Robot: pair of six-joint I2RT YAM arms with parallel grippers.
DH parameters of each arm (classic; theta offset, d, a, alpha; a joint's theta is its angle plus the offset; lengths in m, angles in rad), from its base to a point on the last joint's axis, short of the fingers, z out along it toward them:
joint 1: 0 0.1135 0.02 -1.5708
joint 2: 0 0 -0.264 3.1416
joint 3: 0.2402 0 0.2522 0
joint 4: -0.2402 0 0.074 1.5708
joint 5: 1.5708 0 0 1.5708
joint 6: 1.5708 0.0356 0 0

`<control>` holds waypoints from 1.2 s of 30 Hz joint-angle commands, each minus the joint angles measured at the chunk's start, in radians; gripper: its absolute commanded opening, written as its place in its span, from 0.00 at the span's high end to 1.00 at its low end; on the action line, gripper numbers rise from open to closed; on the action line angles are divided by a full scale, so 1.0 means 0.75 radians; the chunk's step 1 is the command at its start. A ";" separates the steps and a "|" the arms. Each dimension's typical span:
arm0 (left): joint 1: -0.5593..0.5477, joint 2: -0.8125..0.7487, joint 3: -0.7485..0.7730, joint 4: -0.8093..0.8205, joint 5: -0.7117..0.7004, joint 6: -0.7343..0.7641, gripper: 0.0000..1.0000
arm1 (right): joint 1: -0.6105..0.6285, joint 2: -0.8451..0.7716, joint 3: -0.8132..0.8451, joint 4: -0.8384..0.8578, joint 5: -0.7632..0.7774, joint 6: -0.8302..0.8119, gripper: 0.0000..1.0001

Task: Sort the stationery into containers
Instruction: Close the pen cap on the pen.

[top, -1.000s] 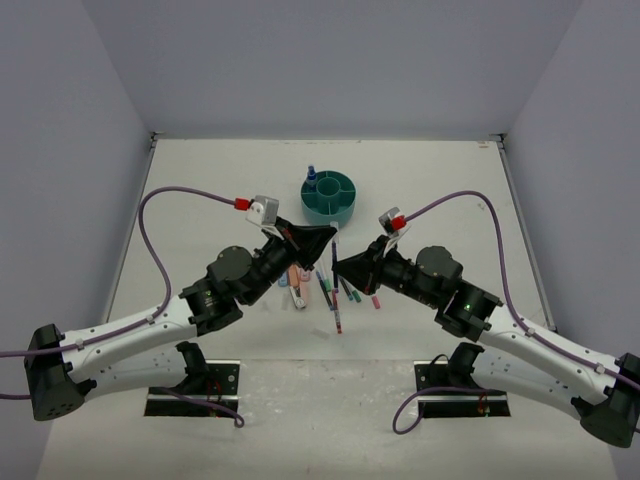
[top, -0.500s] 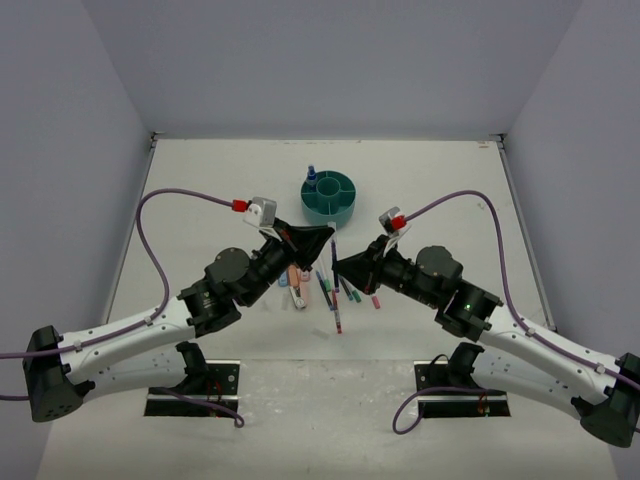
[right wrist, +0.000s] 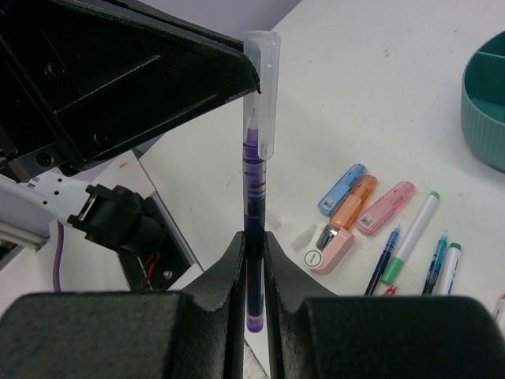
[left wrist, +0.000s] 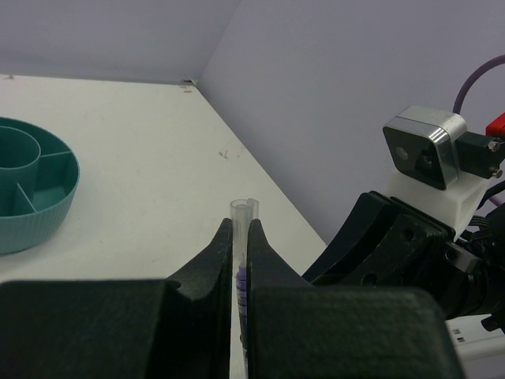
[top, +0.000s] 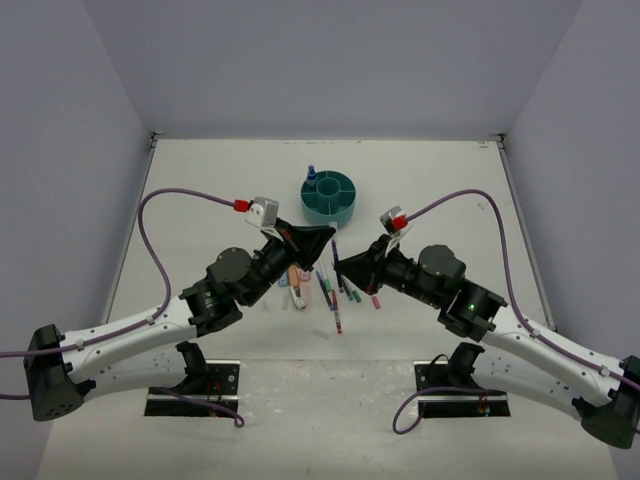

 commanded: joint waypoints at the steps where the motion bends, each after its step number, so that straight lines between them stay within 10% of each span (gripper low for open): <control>1: -0.005 0.012 0.002 0.040 -0.004 0.025 1.00 | 0.006 -0.023 0.095 0.029 0.024 -0.060 1.00; 30: -0.005 -0.009 -0.046 0.106 0.029 -0.003 1.00 | 0.007 0.003 0.103 0.307 0.159 0.013 1.00; 36: -0.005 -0.003 -0.010 0.063 0.040 0.019 0.87 | 0.006 0.025 0.083 0.362 0.072 -0.041 1.00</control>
